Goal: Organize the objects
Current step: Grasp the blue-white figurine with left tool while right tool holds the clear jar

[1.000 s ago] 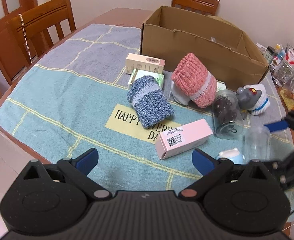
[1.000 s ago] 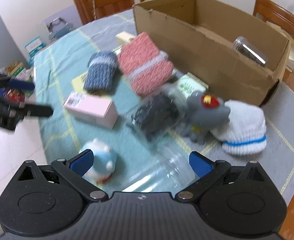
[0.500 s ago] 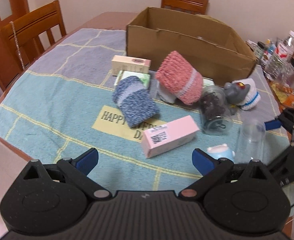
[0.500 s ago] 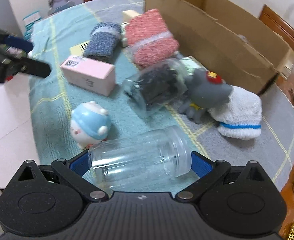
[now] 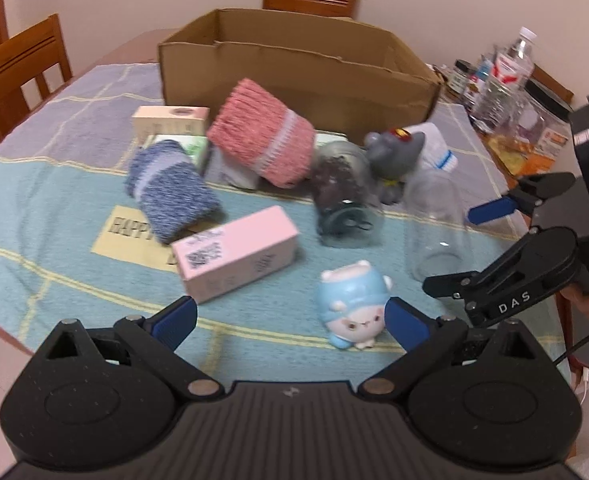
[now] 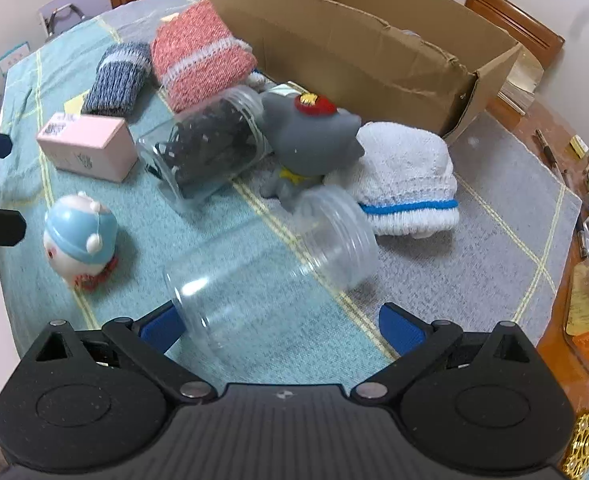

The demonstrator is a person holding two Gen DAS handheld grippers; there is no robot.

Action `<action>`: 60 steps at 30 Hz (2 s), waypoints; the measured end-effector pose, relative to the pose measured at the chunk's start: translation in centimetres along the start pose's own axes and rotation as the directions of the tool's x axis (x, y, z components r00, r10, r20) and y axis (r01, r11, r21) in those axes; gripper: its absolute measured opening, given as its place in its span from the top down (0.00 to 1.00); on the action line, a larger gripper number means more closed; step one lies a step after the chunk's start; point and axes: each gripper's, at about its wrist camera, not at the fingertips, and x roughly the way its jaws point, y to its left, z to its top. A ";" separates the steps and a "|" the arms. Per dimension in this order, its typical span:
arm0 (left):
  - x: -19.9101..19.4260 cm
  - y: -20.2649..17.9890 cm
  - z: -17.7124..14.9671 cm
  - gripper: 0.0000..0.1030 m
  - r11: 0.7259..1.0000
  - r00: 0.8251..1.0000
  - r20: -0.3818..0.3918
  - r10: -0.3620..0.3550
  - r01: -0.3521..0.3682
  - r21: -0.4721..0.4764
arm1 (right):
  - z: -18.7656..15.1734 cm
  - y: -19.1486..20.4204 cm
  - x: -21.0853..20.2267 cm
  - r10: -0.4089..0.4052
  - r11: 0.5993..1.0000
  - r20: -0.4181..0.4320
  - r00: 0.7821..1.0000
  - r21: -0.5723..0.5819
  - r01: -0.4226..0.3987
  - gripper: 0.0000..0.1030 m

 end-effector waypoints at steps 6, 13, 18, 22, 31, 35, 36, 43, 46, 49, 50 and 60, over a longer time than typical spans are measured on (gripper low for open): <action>1.1 -1.2 -0.7 0.05 1.000 1.000 0.000 0.001 -0.001 0.012 | -0.5 -1.0 0.0 0.069 0.997 0.008 0.998 0.016 -0.069 0.00; 1.8 -1.6 -0.9 0.19 1.000 1.000 0.013 -0.009 0.009 -0.007 | -1.0 -1.3 -0.1 0.079 0.997 0.040 0.996 -0.005 -0.079 0.00; 2.1 -1.9 -0.7 0.29 0.999 0.999 0.025 -0.033 0.033 -0.018 | -1.2 -1.5 -0.2 0.089 0.996 0.054 0.995 -0.021 -0.088 0.00; 2.5 -2.4 -0.6 0.29 0.999 0.999 0.018 -0.042 0.043 -0.025 | -1.4 -1.6 -0.2 0.098 0.995 0.068 0.993 -0.036 -0.095 0.00; 2.9 -2.4 -0.6 0.53 0.995 0.998 0.009 -0.069 0.070 -0.070 | -0.3 -1.6 -0.3 0.077 0.991 0.067 0.995 -0.115 -0.069 0.00; 2.8 -2.2 -0.6 0.53 0.994 0.997 0.006 -0.073 0.074 -0.076 | 0.7 -1.6 -0.5 0.090 0.983 0.078 0.993 -0.170 -0.076 0.00; 2.8 -2.2 -0.6 0.53 0.995 0.997 0.005 -0.072 0.072 -0.074 | 1.0 -1.5 -0.5 0.091 0.979 0.078 0.993 -0.187 -0.075 0.00; 2.8 -2.0 -0.5 0.53 0.996 0.998 0.002 -0.063 0.063 -0.070 | 2.8 -0.9 0.1 0.114 0.963 0.083 0.990 -0.255 -0.089 0.00; 2.8 -1.9 -0.5 0.53 0.995 0.998 -0.001 -0.067 0.067 -0.072 | 3.1 -0.7 0.2 0.128 0.961 0.083 0.988 -0.255 -0.103 0.00; 2.8 -1.9 -0.5 0.53 0.996 0.998 -0.002 -0.068 0.068 -0.062 | 3.1 -0.7 0.1 0.138 0.962 0.082 0.987 -0.250 -0.114 0.04; 2.8 -1.9 -0.4 0.53 0.996 0.998 -0.002 -0.068 0.068 -0.059 | 3.1 -0.6 0.0 0.140 0.962 0.077 0.987 -0.246 -0.118 0.05; 2.3 -2.1 0.4 0.56 0.997 0.996 -0.025 -0.083 0.083 -0.006 | 3.0 -0.8 -0.8 0.119 0.987 0.020 0.993 -0.109 -0.117 0.09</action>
